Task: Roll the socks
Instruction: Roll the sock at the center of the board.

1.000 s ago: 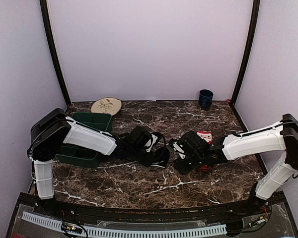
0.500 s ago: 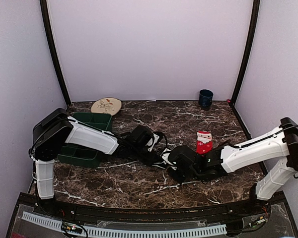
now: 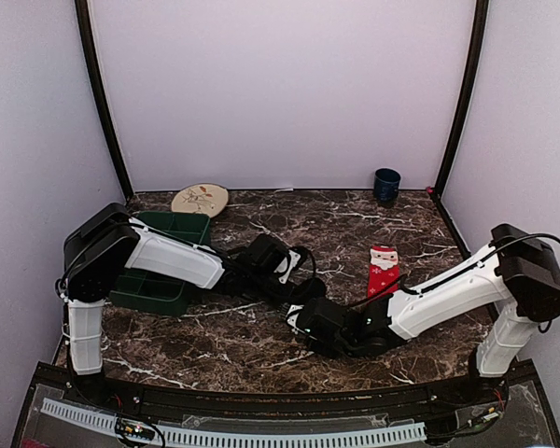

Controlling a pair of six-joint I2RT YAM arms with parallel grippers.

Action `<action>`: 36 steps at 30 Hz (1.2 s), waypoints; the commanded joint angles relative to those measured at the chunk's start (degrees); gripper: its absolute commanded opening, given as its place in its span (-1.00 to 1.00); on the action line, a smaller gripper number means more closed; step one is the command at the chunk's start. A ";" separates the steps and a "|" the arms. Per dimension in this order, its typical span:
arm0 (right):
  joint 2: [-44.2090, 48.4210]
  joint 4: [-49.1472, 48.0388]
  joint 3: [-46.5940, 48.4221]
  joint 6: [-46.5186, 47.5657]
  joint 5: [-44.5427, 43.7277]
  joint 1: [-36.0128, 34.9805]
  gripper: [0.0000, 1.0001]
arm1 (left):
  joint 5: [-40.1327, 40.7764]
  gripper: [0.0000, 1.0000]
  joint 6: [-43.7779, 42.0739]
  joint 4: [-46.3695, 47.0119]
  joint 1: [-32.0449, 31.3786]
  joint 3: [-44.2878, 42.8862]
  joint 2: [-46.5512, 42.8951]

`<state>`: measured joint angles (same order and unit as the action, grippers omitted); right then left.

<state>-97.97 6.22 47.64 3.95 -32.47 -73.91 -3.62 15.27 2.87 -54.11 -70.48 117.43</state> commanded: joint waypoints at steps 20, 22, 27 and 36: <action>-4.65 -5.21 3.84 5.00 -15.48 -0.58 0.03 | -2.63 -0.43 1.52 -8.35 -0.03 1.66 4.52; -4.45 -5.25 3.37 5.13 -15.54 -0.58 0.04 | -2.77 -0.43 1.52 -8.33 -0.03 1.62 4.61; -4.64 -6.94 3.14 7.37 -14.70 -0.54 0.04 | -2.97 -0.43 1.53 -8.29 -0.03 1.53 4.74; -5.75 -7.61 3.80 10.20 -10.18 -0.57 0.07 | -2.98 -0.44 1.56 -8.63 -0.03 1.31 4.74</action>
<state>-103.81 0.91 50.83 12.58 -44.53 -74.02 -4.54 15.90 3.03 -53.87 -71.07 117.99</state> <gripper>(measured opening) 0.534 0.279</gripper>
